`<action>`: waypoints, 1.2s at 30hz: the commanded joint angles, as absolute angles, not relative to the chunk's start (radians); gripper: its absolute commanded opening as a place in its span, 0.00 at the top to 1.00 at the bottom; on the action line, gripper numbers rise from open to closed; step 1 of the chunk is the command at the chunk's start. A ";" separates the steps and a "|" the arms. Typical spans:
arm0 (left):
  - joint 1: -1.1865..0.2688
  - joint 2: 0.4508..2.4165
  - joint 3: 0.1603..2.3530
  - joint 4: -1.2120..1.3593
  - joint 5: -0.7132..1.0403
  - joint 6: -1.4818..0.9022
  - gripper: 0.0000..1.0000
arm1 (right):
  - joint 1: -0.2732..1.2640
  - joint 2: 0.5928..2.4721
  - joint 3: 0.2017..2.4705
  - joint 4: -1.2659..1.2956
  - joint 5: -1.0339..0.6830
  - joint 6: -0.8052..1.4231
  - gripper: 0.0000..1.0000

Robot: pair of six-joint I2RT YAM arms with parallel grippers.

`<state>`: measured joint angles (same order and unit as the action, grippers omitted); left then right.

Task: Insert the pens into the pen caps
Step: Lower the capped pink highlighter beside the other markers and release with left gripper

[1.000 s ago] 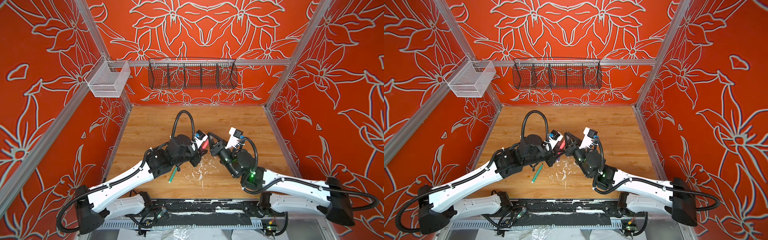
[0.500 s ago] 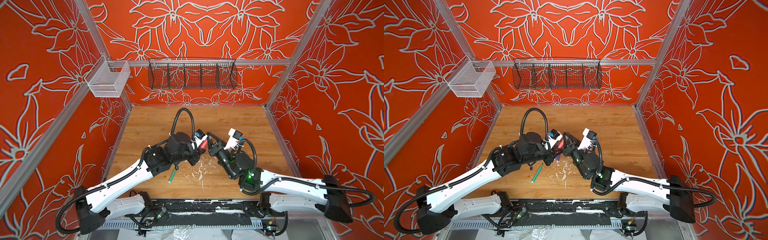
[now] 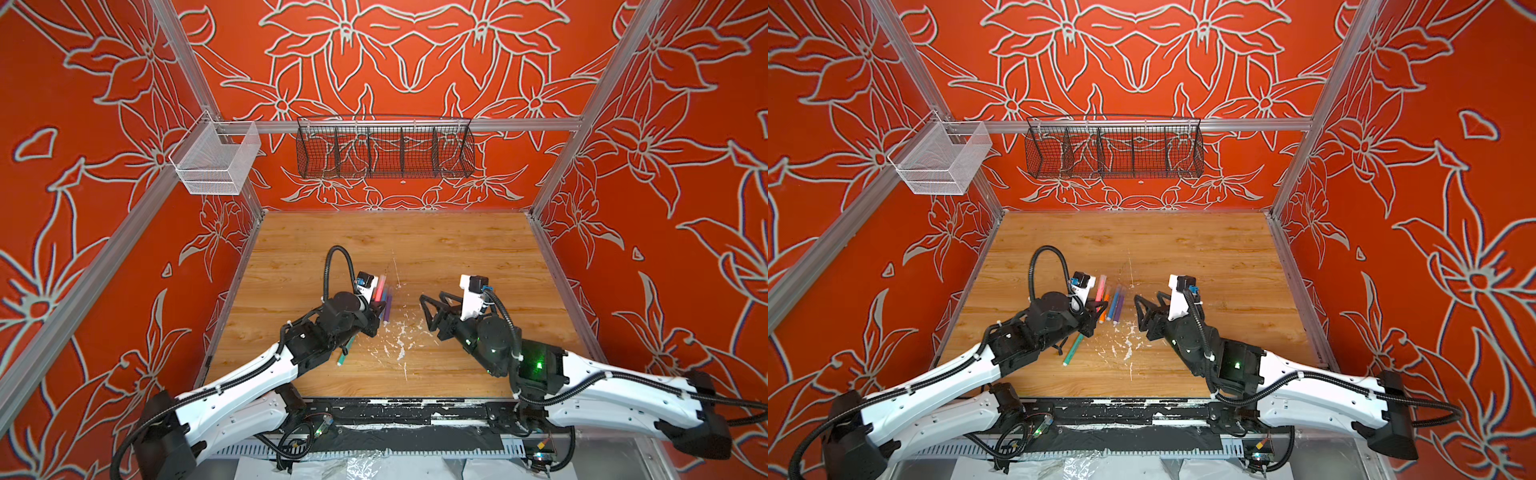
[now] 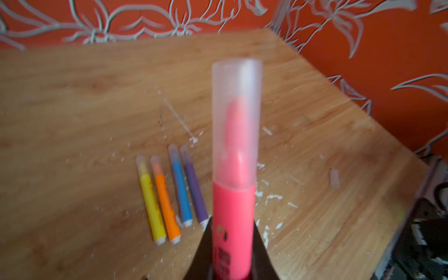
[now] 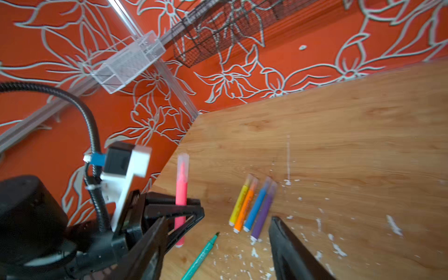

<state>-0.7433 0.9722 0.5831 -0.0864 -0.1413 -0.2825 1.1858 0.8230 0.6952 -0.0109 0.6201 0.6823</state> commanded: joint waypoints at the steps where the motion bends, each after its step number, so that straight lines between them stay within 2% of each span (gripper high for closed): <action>1: -0.668 1.050 0.571 -0.099 -0.195 -0.410 1.00 | 1.106 0.788 0.719 -0.231 0.677 0.674 0.29; 6: -0.571 1.130 0.591 -0.109 -0.171 -0.465 1.00 | 0.970 0.700 0.651 -0.315 0.701 0.685 0.24; 10: -0.496 1.223 0.613 -0.103 -0.117 -0.479 1.00 | 0.860 0.709 0.635 -0.363 0.719 0.660 0.22; 19: -0.468 1.454 0.729 -0.153 -0.130 -0.468 1.00 | 0.630 0.873 0.591 -0.306 0.533 0.636 0.23; 28: -0.468 1.574 0.813 -0.246 -0.186 -0.464 1.00 | 0.503 0.874 0.507 -0.210 0.559 0.565 0.21; 32: -0.468 1.604 0.841 -0.263 -0.170 -0.444 0.94 | 0.431 0.906 0.448 -0.122 0.585 0.528 0.21; 34: -0.468 1.616 0.851 -0.270 -0.167 -0.438 0.90 | 0.387 0.922 0.453 -0.132 0.545 0.556 0.26; 36: -0.468 1.628 0.859 -0.271 -0.168 -0.433 0.86 | 0.382 0.924 0.453 -0.124 0.547 0.551 0.27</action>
